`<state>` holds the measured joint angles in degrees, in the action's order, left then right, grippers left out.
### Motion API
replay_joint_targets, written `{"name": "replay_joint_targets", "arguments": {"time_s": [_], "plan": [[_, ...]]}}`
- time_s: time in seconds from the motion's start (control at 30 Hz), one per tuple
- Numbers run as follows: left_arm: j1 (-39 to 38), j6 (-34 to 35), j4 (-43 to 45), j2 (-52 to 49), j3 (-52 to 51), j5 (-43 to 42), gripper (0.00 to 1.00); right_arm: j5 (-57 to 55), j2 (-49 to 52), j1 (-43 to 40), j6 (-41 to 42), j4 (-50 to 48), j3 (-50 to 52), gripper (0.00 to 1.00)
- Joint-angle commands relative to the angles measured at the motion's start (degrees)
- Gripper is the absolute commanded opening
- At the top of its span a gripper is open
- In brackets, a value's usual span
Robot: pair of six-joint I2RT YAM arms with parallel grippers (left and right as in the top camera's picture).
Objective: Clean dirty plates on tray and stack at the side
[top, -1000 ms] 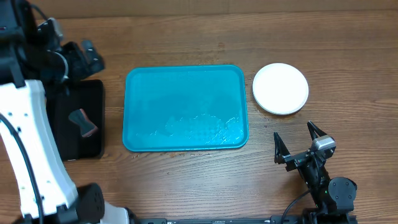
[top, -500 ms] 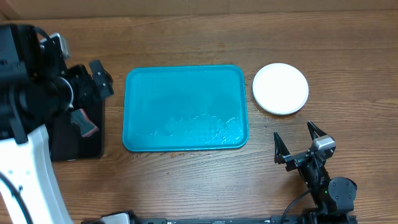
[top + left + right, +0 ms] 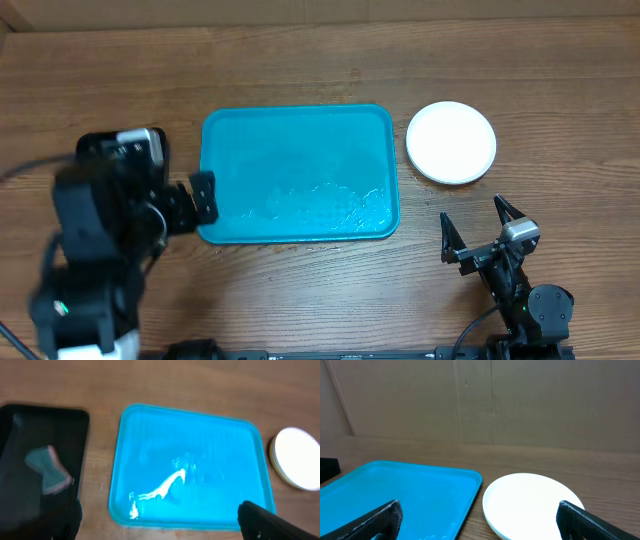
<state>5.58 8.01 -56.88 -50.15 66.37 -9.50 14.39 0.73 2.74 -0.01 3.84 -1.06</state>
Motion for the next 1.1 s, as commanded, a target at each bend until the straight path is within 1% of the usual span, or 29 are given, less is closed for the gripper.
{"name": "replay_joint_targets", "arguments": {"time_s": [0.0, 0.07, 0.1, 0.23, 0.43, 0.53, 0.6, 0.67, 0.93, 1.07], "plan": [[-0.39, -2.47, 9.09, 9.07, -12.63, -1.79, 1.0, -0.42, -0.57, 0.2, -0.02, -0.35, 0.59, 1.0], [-0.39, -2.47, 15.96, 13.6, -19.61, -3.41, 1.0, -0.42, -0.57, 0.2, -0.02, -0.35, 0.59, 1.0], [-0.39, -2.47, 18.05, 15.26, -22.25, -3.52, 1.0, -0.42, -0.57, 0.2, -0.02, -0.35, 0.61, 1.0], [-0.37, -0.07, 20.26, 22.38, -31.85, -3.67, 1.0, -0.42, -0.57, 0.2, -0.02, -0.35, 0.61, 1.0], [-0.37, -0.33, 24.02, 24.3, -36.7, -4.09, 1.0, -0.42, -0.57, 0.2, -0.02, -0.35, 0.59, 1.0], [-0.37, -0.33, 29.03, 26.12, -40.09, -4.07, 1.0, -0.42, -0.57, 0.2, -0.02, -0.35, 0.59, 1.0], [-0.39, -0.15, 35.28, 29.03, -44.44, -4.13, 1.0, -0.42, -0.57, 0.2, -0.02, -0.35, 0.61, 1.0], [-0.39, 0.7, 38.38, 31.56, -47.28, -4.11, 1.0, -0.42, -0.57, 0.2, -0.02, -0.35, 0.59, 1.0], [-0.37, 1.07, 44.33, 41.42, -55.41, -4.11, 1.0, -0.42, -0.57, 0.2, -0.02, -0.35, 0.61, 1.0], [-0.37, 1.44, 49.57, 44.59, -59.28, -4.11, 1.0, -0.42, -0.57, 0.2, -0.02, -0.35, 0.61, 1.0]]}}
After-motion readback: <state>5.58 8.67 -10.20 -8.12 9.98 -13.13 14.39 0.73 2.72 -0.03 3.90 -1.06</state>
